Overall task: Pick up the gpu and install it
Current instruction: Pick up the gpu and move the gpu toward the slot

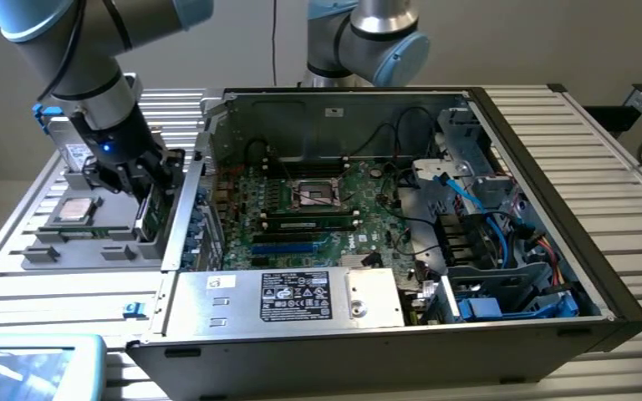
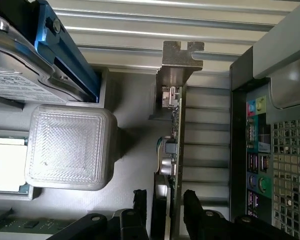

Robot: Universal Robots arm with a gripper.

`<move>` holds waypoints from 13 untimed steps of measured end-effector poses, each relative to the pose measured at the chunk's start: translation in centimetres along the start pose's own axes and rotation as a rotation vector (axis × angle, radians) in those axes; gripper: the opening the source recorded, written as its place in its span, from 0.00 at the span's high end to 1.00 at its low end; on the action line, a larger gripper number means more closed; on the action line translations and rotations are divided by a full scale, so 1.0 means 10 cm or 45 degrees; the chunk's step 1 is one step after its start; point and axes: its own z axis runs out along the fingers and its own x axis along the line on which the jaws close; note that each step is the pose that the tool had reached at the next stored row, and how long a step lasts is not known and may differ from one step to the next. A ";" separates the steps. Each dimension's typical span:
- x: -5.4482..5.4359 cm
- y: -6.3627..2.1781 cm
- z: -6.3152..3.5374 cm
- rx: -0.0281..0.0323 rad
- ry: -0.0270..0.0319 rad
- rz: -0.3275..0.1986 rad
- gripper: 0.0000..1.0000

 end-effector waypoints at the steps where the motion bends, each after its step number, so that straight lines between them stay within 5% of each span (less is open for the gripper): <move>1: 0.00 0.000 0.003 0.0001 0.0012 0.000 0.56; 3: 0.00 -0.001 0.006 0.0002 0.0022 0.001 0.58; 5: 0.00 -0.001 0.008 0.0000 0.0020 0.002 0.71; 13: 0.00 -0.003 0.021 0.0001 0.0020 0.002 0.71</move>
